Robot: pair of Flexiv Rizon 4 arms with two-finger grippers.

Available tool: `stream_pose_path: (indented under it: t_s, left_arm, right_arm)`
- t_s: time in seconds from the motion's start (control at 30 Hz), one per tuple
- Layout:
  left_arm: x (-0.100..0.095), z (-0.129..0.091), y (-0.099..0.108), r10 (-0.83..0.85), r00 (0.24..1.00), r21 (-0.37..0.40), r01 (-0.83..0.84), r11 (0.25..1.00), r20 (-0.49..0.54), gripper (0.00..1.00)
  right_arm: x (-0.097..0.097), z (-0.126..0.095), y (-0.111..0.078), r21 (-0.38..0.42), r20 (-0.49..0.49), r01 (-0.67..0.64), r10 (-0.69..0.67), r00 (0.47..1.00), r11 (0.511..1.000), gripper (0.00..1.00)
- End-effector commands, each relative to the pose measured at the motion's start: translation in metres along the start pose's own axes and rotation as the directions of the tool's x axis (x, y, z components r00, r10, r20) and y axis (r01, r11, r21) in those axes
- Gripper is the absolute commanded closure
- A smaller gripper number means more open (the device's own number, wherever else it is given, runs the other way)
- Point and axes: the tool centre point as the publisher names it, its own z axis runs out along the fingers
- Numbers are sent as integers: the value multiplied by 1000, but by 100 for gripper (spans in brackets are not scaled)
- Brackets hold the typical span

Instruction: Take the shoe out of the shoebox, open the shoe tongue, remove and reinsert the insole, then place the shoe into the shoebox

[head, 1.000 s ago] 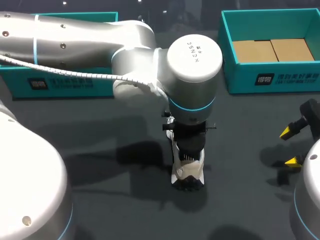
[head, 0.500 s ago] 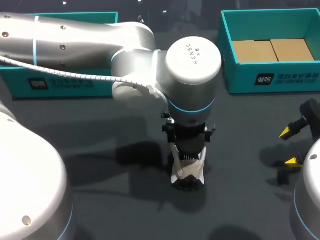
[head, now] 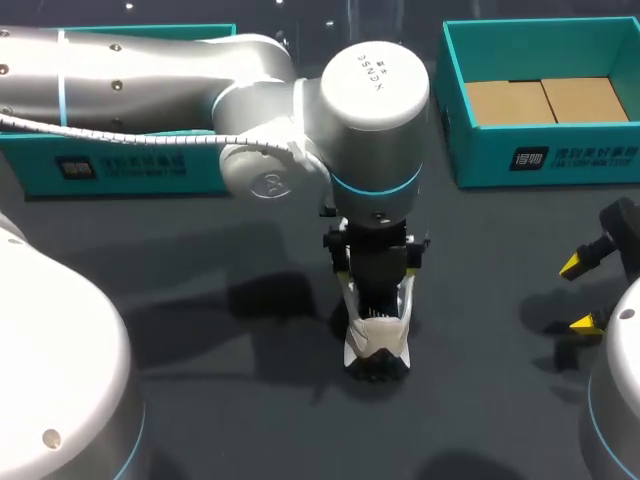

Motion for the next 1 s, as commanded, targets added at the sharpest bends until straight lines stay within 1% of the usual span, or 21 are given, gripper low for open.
stream_pose_path:
  t_s: [0.03,0.1,0.2,0.33,0.5,0.57,0.67,0.77,0.8,0.87,1.0]
  left_arm:
    - [1,-2,6,-1,1000,-2,1,1000,-1,11]
    - [2,-4,10,-6,1000,-10,6,1000,-4,16]
    - [4,-9,15,-14,1000,-24,14,1000,-5,28]
    - [8,-17,23,-25,1000,-45,24,999,-12,27]
    - [13,-27,32,-39,999,-63,38,997,-18,31]
    - [14,-33,35,-52,999,-54,51,997,-10,31]
    - [16,-44,41,-73,997,-37,73,997,-4,36]
    - [17,-56,45,-85,996,-8,85,996,9,44]
    - [17,-60,47,-91,996,6,91,996,14,50]
    - [17,-68,50,-99,995,15,99,995,29,60]
    - [15,-74,50,-102,994,48,100,994,40,69]
  right_arm:
    - [2,0,0,1,3,1,-1,1000,1000,0]
    - [2,0,0,1,3,1,-1,1000,1000,0]
    - [2,0,0,1,3,1,-1,1000,1000,0]
    - [2,0,0,1,3,1,-1,1000,1000,0]
    - [2,0,0,1,3,1,-1,1000,1000,0]
    - [2,0,0,1,3,1,-1,1000,1000,0]
    - [2,0,0,1,3,1,-1,1000,1000,0]
    - [2,0,0,1,3,1,-1,1000,1000,0]
    - [2,0,0,1,3,1,-1,1000,1000,0]
    - [2,0,0,1,3,1,-1,1000,1000,0]
    - [2,0,0,1,3,1,-1,1000,1000,0]
